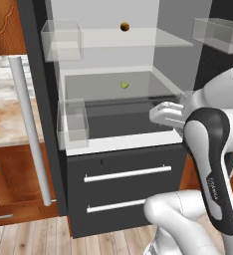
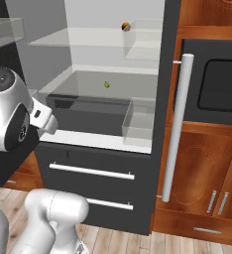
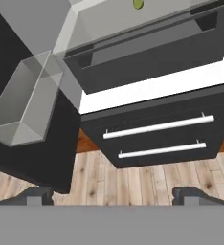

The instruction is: Take the lemon wedge from the fridge and place it on the plate with fish on the dining counter.

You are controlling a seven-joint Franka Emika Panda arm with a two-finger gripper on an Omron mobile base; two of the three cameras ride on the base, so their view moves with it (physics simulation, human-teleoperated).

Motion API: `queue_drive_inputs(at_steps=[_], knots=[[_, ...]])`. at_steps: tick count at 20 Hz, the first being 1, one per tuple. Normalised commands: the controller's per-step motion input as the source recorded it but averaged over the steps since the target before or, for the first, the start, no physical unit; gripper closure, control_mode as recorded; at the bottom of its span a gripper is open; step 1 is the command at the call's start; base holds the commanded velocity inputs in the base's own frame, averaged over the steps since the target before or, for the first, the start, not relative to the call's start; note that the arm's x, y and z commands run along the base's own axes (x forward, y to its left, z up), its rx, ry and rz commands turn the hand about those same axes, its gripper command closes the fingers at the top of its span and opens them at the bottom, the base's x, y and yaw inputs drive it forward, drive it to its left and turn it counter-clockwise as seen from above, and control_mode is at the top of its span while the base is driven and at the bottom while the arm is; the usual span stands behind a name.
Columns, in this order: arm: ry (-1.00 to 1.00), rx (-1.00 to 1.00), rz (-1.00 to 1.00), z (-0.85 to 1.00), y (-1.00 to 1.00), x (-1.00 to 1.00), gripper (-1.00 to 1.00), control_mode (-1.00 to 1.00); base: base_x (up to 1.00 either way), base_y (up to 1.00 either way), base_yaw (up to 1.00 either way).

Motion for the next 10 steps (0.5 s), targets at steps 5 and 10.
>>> queue_drive_inputs(at_steps=[5, 10], knots=[[-0.05, -0.09, -0.07, 0.04, -0.01, -0.02, -1.0, -1.0, 0.0, 0.0, 0.0], [0.0, 0.0, 0.0, 0.0, 0.0, 0.0, -1.0, -1.0, 0.0, 0.0, 0.0]])
